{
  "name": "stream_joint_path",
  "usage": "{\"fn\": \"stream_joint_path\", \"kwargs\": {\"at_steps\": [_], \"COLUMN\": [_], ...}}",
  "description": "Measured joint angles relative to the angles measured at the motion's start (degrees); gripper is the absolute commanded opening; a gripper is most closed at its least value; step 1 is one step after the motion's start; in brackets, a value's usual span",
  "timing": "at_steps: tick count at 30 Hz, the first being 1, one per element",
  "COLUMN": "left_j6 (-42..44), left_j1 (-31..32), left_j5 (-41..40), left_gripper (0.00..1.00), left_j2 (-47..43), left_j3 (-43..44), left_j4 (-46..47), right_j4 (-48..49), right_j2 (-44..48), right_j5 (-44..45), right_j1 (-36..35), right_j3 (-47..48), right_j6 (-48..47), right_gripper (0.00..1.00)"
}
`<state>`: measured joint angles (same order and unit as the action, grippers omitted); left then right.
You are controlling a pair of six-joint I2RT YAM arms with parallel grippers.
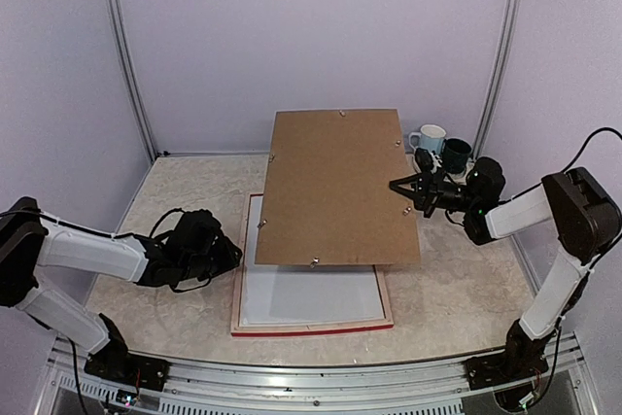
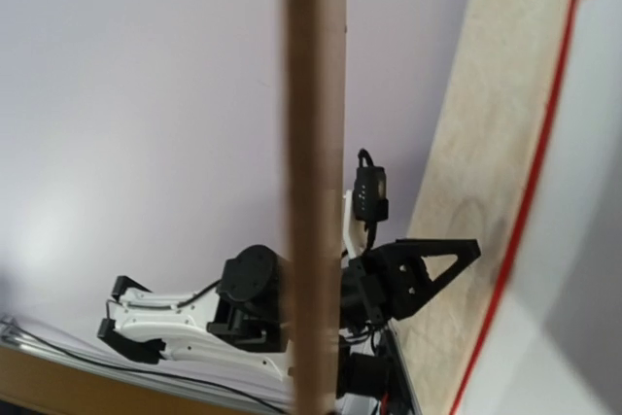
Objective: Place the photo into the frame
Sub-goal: Move the photo frame to the center of the board, then place the backboard next to the photo.
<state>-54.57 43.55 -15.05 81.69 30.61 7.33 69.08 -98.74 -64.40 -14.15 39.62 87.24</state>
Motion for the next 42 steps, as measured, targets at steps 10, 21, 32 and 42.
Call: {"fn": "stream_joint_path", "kwargs": {"at_steps": [10, 21, 32, 42], "left_j6": [2.21, 2.27, 2.05, 1.6], "left_j1": [-3.13, -3.02, -3.15, -3.08], "left_j5": [0.79, 1.68, 1.7, 1.75], "left_gripper": [0.46, 0.5, 0.52, 0.52], "left_j2": [-0.31, 5.51, 0.33, 0.04], "left_j3": [0.11, 1.16, 0.02, -2.08], "left_j4": [0.24, 1.79, 2.51, 2.67], "right_j4": [-3.74, -8.52, -3.72, -0.44], "right_j2": [1.7, 0.37, -12.66, -17.55], "right_j5": [0.04, 0.09, 0.35, 1.03], "right_j1": [0.11, -0.42, -5.14, -7.61], "right_j3": [-0.35, -1.38, -2.67, 0.07], "right_j6": [-1.73, -6.78, -5.05, -3.69], "right_gripper": [0.0, 0.0, 0.0, 0.0]}}
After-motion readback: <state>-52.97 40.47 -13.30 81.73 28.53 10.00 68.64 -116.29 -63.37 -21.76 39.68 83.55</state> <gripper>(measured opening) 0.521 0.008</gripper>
